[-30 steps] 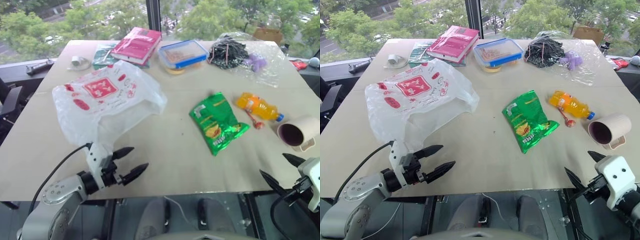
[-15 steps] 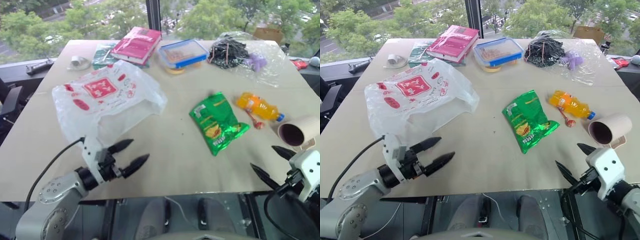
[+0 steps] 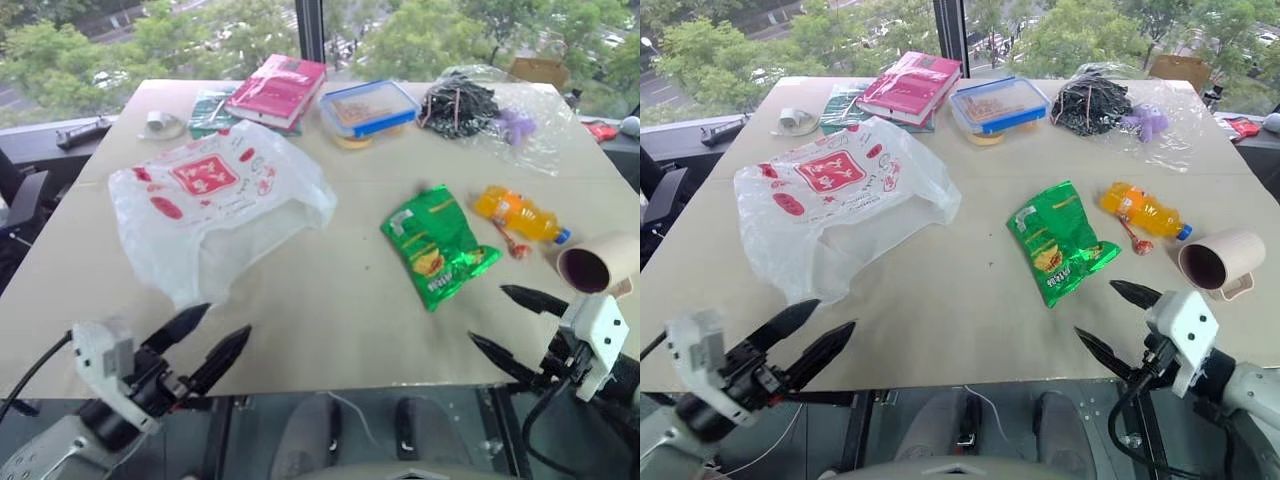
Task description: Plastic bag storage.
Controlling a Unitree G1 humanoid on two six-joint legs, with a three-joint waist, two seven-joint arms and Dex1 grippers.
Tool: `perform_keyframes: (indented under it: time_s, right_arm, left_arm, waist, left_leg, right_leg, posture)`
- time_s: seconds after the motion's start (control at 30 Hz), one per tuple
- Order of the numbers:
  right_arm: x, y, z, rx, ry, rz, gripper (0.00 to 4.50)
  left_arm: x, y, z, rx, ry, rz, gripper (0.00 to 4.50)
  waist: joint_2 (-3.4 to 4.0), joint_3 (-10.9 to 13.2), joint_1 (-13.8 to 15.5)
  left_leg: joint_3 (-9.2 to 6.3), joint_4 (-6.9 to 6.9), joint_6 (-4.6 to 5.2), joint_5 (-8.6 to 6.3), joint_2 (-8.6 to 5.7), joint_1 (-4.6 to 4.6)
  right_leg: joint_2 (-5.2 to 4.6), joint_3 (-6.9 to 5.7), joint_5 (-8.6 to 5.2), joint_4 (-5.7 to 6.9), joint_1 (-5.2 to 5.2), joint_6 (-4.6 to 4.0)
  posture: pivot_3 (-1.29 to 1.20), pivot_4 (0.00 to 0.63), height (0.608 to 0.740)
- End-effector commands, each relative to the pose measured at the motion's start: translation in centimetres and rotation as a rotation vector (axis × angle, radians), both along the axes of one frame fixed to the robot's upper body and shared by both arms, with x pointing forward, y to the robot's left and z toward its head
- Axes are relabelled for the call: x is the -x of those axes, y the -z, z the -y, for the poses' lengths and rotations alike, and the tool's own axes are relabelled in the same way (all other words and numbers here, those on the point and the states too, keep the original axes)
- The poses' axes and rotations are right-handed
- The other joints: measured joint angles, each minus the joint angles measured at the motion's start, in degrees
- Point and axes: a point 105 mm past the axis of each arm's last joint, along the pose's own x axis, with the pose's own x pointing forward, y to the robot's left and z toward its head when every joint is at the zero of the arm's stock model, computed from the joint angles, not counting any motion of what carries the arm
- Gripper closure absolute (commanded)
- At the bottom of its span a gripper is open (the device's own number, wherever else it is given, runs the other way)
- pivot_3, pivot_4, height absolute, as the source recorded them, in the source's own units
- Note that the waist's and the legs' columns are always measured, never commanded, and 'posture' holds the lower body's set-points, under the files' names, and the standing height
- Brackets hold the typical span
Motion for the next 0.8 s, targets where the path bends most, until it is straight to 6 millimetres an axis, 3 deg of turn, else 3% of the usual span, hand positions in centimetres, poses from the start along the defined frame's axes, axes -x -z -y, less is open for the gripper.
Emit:
perform_keyframes:
  time_s: [0.03,0.23,0.4,0.6,0.8]
  right_arm:
    - [0.9,-1.9,-1.9,-0.022,-0.136,0.063,0.0]
    - [0.6,-3.0,-2.9,0.043,-0.268,0.126,0.0]
    - [0.6,-3.7,-3.1,0.075,-0.296,0.166,0.0]
    - [0.6,-3.0,-3.0,0.085,-0.287,0.146,0.0]
    - [0.3,-2.5,-2.6,0.084,-0.285,0.136,0.0]
  left_arm:
    - [-0.7,-0.7,-1.3,-0.088,-0.085,0.048,0.02]
    - [-1.8,0.1,-1.6,-0.088,-0.155,0.011,0.02]
    - [-1.5,1.4,-2.5,-0.092,-0.189,-0.045,0.02]
    - [-0.8,1.1,-3.4,-0.079,-0.225,-0.025,0.02]
    - [-0.6,1.9,-2.6,-0.076,-0.205,-0.064,0.02]
  waist:
    - [-0.01,0.0,0.0]
    - [-0.27,0.0,0.0]
    - [-0.29,0.1,0.0]
    - [-0.36,0.1,0.0]
    - [-0.39,0.0,0.0]
  left_leg:
    - [0.0,0.0,0.0,0.0,0.0,-0.01]
    - [0.01,0.0,0.05,-0.01,-0.08,-0.05]
    - [-0.03,0.0,0.05,-0.01,-0.06,-0.05]
    - [-0.03,0.0,0.05,-0.01,-0.06,-0.05]
    - [-0.04,0.0,0.05,-0.01,-0.06,-0.05]
  right_leg:
    - [0.0,-0.02,0.0,0.0,-0.01,0.0]
    - [0.04,-0.33,0.14,-0.1,0.02,-0.22]
    - [0.09,-0.39,0.14,-0.1,0.02,-0.22]
    - [0.04,-0.4,0.1,-0.1,0.04,-0.16]
    - [0.02,-0.41,0.1,-0.1,0.04,-0.15]
  posture:
    - [0.0,0.15,0.74]
    - [0.0,0.15,0.74]
    - [0.0,0.15,0.74]
    - [0.0,0.15,0.74]
    - [0.0,0.15,0.74]
